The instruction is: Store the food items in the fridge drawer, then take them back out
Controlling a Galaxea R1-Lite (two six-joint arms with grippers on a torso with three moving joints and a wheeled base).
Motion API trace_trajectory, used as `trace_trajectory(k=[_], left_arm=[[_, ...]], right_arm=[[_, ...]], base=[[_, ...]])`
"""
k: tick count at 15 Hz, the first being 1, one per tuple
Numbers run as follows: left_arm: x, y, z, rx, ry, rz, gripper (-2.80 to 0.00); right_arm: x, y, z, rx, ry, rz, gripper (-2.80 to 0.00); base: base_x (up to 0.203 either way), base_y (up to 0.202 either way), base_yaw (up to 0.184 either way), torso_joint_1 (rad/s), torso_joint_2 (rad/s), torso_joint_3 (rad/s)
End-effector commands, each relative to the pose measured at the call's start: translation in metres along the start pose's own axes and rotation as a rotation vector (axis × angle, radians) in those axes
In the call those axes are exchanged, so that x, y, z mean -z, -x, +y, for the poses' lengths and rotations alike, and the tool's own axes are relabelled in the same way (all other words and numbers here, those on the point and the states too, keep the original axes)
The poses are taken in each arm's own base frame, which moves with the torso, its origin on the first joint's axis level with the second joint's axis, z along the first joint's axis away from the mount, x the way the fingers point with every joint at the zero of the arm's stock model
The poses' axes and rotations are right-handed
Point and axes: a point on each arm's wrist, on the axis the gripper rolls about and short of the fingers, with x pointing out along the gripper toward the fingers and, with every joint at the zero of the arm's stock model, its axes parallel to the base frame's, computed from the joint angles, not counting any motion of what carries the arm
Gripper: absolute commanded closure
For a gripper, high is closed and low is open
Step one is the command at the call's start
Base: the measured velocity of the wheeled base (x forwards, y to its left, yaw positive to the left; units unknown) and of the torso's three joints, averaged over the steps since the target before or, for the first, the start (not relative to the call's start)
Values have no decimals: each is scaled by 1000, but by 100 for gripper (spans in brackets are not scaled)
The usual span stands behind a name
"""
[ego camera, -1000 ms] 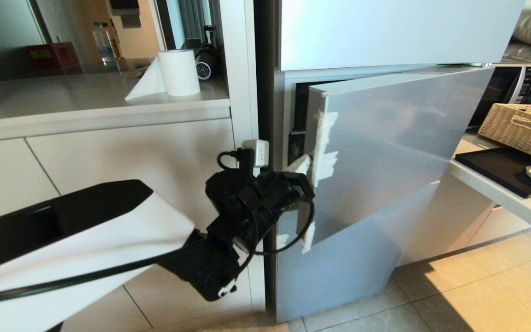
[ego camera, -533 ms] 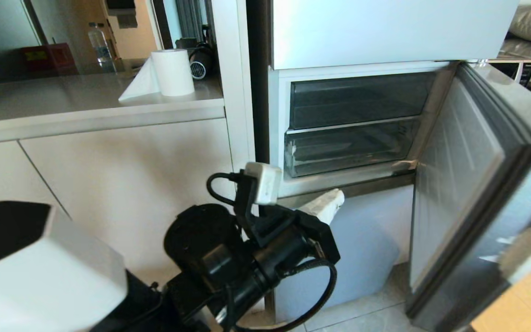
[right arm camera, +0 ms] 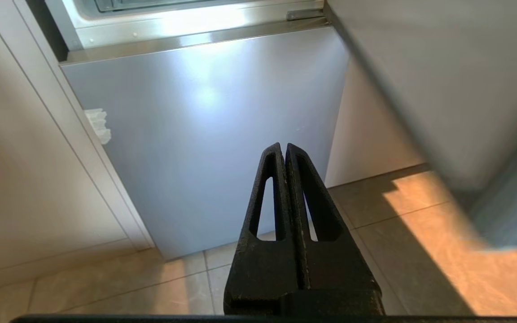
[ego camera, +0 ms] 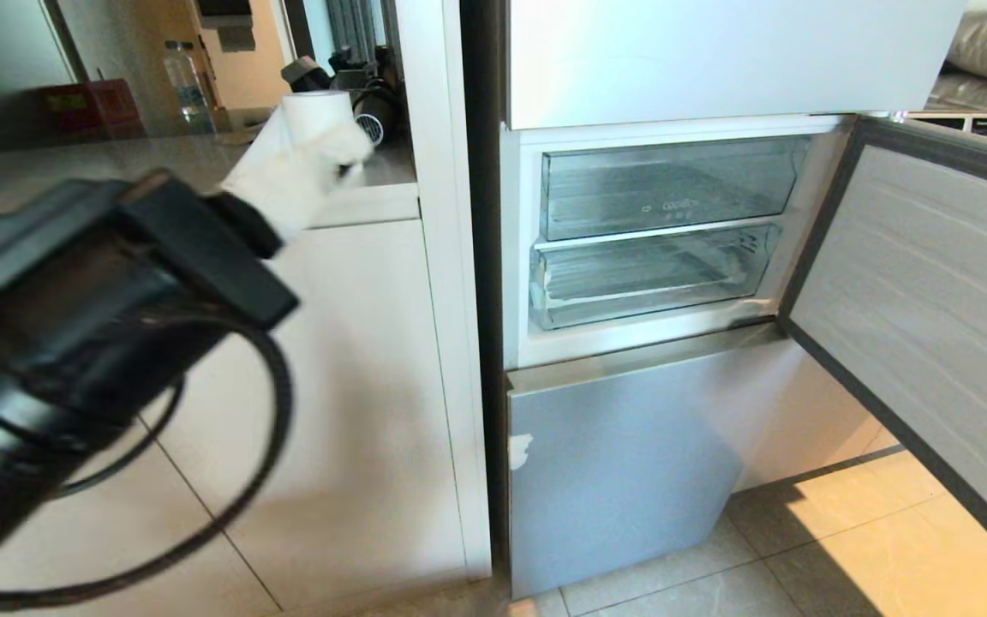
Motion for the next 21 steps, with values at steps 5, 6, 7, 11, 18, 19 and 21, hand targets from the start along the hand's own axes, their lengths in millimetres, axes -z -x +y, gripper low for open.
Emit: trace_trajectory(k=[5,6,7,11,18,19,21], left_arm=[[-58,101,41,-515,-240,-63,0],[-59,111,43,-579,-282,-72,0],[-59,123,44,-645,-328,-86,0],[-51,165,42,-894,-582,-85,0],[65,246,32,-677,-601,395,0],[77,253,36,-734,-565,477,0],[92,262,39,-814,-511,631,0]], right_arm=[[0,0,0,0,0,2,0],[0,0,0,0,0,1,0],[0,0,0,0,0,0,0],[0,0,0,0,0,1,0],[0,0,0,0,1,1,0],[0,0,0,0,0,0,0],[0,0,0,0,0,2,0]], base=[[0,0,0,0,0,0],[0,0,0,0,0,0],[0,0,0,0,0,0],[0,0,0,0,0,0],[0,0,0,0,0,0],[0,0,0,0,0,0],[0,0,0,0,0,0]])
